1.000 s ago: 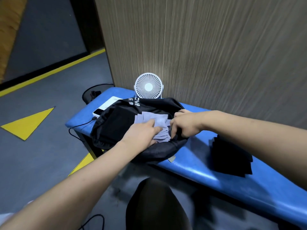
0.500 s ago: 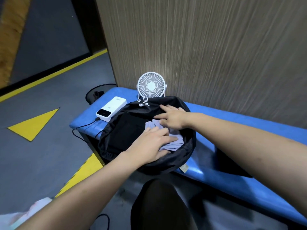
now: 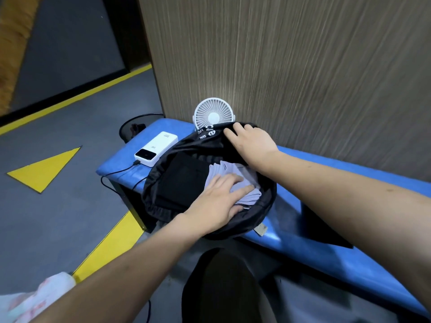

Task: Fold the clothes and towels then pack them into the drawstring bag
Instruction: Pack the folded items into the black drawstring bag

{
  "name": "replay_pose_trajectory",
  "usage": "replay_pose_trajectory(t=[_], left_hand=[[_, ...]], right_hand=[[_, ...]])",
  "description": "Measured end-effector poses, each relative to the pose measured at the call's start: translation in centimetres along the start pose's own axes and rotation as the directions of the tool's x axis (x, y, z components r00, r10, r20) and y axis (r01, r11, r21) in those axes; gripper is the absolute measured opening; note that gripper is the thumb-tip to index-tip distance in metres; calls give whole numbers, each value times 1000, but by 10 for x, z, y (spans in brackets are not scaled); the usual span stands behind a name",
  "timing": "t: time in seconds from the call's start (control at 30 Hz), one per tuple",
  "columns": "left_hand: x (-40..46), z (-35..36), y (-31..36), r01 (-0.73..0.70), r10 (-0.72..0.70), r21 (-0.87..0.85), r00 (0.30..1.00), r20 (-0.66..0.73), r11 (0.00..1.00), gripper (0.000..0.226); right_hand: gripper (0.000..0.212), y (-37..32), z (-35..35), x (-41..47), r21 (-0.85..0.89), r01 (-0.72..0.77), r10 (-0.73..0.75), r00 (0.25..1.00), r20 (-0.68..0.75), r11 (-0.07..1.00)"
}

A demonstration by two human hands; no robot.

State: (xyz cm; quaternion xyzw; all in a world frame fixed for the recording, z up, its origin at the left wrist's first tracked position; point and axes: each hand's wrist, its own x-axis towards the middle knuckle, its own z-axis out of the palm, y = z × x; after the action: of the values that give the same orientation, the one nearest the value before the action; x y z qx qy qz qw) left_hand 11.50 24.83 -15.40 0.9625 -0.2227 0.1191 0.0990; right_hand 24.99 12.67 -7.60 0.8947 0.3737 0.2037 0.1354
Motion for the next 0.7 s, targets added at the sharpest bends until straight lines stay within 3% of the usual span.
replay_pose_trajectory(t=[0.1, 0.23, 0.4, 0.53, 0.6, 0.7], left_hand=[[9, 3, 4, 65, -65, 0, 997, 42, 998, 57], [16, 6, 6, 71, -71, 9, 996, 52, 997, 57], [12, -2, 1, 34, -36, 43, 998, 59, 999, 56], [18, -7, 5, 80, -83, 40, 993, 79, 996, 54], [20, -5, 9, 105, -108, 42, 991, 82, 994, 53], [21, -3, 9, 112, -117, 53, 988, 105, 992, 54]], right_hand=[[39, 4, -3, 1, 266, -109, 119, 993, -23, 958], [28, 15, -14, -1, 467, -102, 207, 962, -179, 878], [21, 37, -27, 0, 488, -252, 409, 879, -245, 836], [27, 49, -35, 6, 602, -383, 534, 841, -86, 701], [25, 47, -35, 6, 593, -379, 436, 899, 51, 711], [24, 39, -30, -1, 500, -308, 211, 947, 242, 809]])
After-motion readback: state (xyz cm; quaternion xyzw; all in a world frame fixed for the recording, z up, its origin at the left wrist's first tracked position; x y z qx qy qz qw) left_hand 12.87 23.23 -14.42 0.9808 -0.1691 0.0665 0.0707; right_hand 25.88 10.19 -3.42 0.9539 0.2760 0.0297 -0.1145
